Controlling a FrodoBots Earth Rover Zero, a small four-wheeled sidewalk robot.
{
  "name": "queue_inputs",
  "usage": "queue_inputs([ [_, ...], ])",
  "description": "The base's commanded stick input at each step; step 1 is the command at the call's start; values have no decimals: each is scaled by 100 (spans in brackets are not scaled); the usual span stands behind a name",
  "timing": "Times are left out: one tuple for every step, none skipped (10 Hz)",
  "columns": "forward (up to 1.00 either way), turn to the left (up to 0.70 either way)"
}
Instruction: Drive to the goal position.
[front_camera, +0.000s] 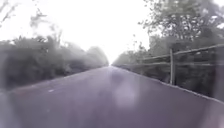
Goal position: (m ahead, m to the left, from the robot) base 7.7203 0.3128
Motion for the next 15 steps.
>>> queue_inputs([
  [100, 0],
  [100, 0],
  [100, 0],
  [100, 0],
  [100, 0],
  [100, 0],
  [100, 0],
  [100, 0],
  [100, 0],
  [100, 0],
  [100, 0],
  [100, 0],
  [100, 0],
  [100, 0],
  [100, 0],
])
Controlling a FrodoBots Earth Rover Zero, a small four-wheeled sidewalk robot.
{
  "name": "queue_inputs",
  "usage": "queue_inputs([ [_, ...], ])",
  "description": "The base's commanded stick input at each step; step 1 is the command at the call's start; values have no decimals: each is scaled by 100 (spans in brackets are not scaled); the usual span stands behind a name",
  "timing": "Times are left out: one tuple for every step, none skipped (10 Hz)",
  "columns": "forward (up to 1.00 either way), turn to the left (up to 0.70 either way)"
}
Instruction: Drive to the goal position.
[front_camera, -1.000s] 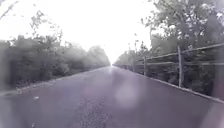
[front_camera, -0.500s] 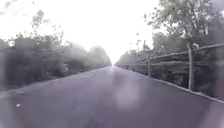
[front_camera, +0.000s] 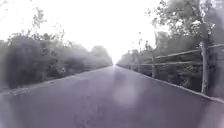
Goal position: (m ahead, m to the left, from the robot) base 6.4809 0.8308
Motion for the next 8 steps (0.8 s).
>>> queue_inputs([
  [100, 0],
  [100, 0],
  [100, 0],
  [100, 0],
  [100, 0],
  [100, 0],
  [100, 0],
  [100, 0],
])
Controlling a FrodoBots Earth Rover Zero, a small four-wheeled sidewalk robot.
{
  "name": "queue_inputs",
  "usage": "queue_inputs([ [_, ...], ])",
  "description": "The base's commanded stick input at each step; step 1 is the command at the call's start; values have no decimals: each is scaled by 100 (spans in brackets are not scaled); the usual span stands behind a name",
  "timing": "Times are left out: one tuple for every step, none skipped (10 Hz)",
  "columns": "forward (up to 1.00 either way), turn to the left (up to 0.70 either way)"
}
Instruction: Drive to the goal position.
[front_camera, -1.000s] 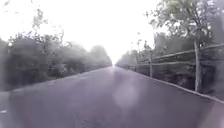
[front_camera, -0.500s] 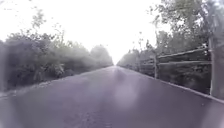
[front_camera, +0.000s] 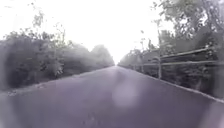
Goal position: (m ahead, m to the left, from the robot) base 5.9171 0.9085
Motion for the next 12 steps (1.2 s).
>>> queue_inputs([
  [100, 0],
  [100, 0],
  [100, 0],
  [100, 0],
  [100, 0],
  [100, 0],
  [84, 0],
  [62, 0],
  [39, 0],
  [16, 0],
  [24, 0],
  [100, 0],
])
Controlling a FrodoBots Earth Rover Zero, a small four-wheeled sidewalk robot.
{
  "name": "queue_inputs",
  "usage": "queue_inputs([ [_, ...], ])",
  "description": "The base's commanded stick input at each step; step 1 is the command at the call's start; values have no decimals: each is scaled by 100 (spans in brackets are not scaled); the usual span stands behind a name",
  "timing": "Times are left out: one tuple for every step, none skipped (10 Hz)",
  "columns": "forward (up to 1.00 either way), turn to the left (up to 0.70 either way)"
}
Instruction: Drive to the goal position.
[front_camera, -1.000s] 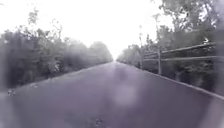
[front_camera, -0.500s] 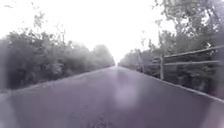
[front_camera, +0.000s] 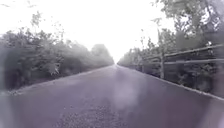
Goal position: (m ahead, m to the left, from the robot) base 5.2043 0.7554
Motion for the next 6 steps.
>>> queue_inputs([
  [100, 0],
  [100, 0],
  [100, 0],
  [100, 0],
  [100, 0],
  [100, 0],
])
